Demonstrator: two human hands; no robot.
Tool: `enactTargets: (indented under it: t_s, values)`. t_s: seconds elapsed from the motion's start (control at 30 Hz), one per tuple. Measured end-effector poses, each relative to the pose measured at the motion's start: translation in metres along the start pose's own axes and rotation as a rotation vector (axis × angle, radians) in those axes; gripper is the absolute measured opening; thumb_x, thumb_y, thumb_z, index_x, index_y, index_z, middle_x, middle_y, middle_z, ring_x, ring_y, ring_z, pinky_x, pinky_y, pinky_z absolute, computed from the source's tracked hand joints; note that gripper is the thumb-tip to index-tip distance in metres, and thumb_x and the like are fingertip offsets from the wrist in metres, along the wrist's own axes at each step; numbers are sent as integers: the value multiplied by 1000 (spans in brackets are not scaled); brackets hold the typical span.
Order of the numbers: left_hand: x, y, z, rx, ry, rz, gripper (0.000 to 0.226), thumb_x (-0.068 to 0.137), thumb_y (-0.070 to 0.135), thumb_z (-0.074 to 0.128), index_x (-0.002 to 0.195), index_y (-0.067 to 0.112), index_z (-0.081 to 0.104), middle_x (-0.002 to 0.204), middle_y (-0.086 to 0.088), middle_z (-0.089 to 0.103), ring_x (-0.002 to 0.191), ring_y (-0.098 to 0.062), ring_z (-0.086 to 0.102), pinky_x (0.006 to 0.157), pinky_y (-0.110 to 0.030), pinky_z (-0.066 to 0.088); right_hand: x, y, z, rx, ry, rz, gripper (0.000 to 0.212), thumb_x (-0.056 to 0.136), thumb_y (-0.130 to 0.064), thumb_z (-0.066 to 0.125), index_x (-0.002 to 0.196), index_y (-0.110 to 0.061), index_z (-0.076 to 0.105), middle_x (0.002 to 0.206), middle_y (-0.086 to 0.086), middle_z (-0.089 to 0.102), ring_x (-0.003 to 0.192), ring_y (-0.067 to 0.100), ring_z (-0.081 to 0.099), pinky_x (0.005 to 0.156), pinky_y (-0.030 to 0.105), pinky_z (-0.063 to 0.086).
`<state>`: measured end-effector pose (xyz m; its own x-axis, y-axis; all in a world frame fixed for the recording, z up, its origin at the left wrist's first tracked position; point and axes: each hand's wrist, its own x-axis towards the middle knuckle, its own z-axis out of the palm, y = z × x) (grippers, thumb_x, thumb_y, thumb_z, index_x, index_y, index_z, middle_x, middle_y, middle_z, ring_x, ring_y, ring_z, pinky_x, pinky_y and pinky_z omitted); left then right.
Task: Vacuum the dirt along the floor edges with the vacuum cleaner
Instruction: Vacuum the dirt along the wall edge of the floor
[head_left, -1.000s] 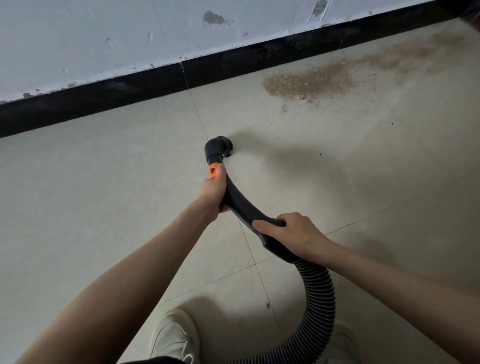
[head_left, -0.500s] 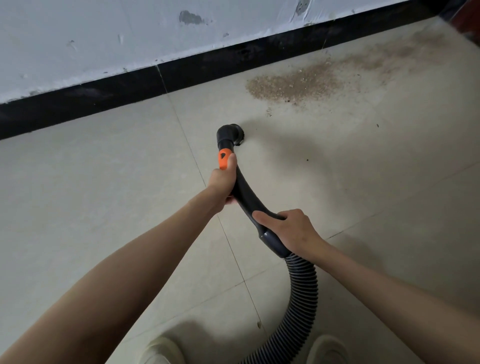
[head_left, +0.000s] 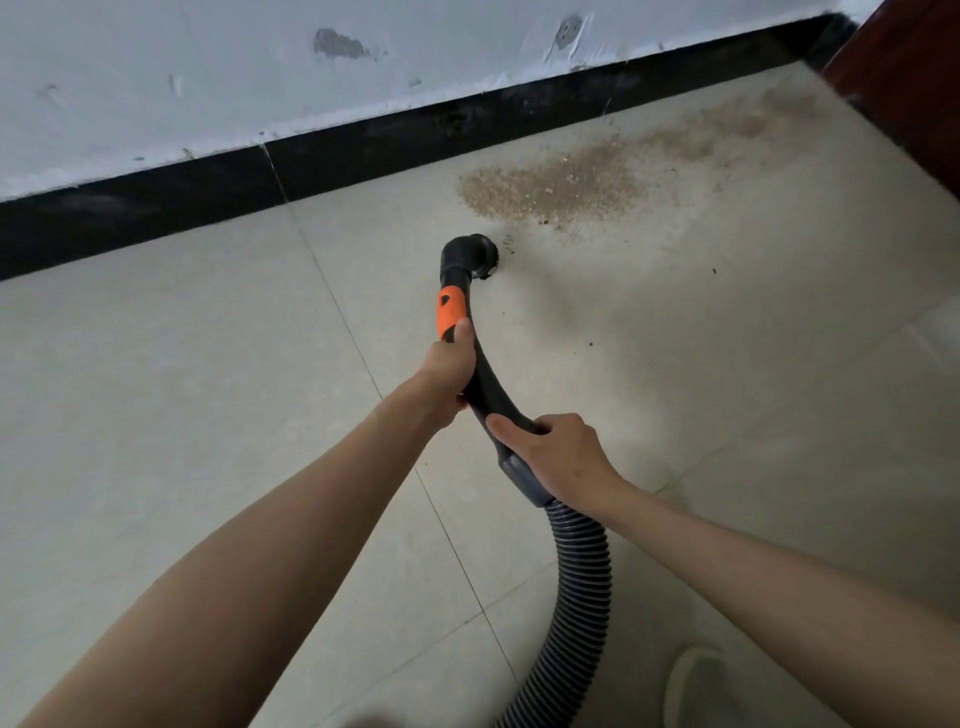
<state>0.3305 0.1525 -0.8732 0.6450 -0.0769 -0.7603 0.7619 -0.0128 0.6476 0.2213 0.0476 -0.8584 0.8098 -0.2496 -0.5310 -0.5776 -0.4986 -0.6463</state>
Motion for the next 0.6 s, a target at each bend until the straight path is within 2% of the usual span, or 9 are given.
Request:
enactTargets:
  t_s: [0.13,0.27,0.37,0.43,0.6]
  values:
    - [3,12,3,-97,33,19,43,100,45,36,110,3,40,76,-10,50,62,-23,54,69,-37,51,5,-11,5,10,-70,24,54,81,-68,57,67,-16,53,64,-3,59,58,11,56,54,21,41]
    - [13,13,-2,-153,76,86,45,97,47,42,103,2,44,70,-9,48,54,-22,51,53,-31,48,1,-8,6,242,-265,57,52,82,-64,60,89,-12,56,77,5,65,62,19,64,64,32,56]
    - [18,13,-15,-207,62,69,46,96,48,44,105,2,44,70,-8,47,52,-21,49,51,-30,47,-6,-5,14,430,-342,117,55,82,-60,63,90,-7,53,70,9,62,51,21,60,56,32,54]
    - [20,12,-23,-221,33,71,49,96,50,46,104,2,45,70,-8,47,50,-20,50,50,-29,47,-4,-10,19,530,-379,176,63,78,-67,60,85,-5,51,63,10,57,45,22,54,51,29,50]
    - [22,19,-39,-245,-49,71,49,95,53,44,90,4,44,63,-5,46,43,-16,49,47,-26,46,6,-27,17,582,-618,206,75,69,-78,50,77,-4,51,55,9,53,41,20,50,45,24,48]
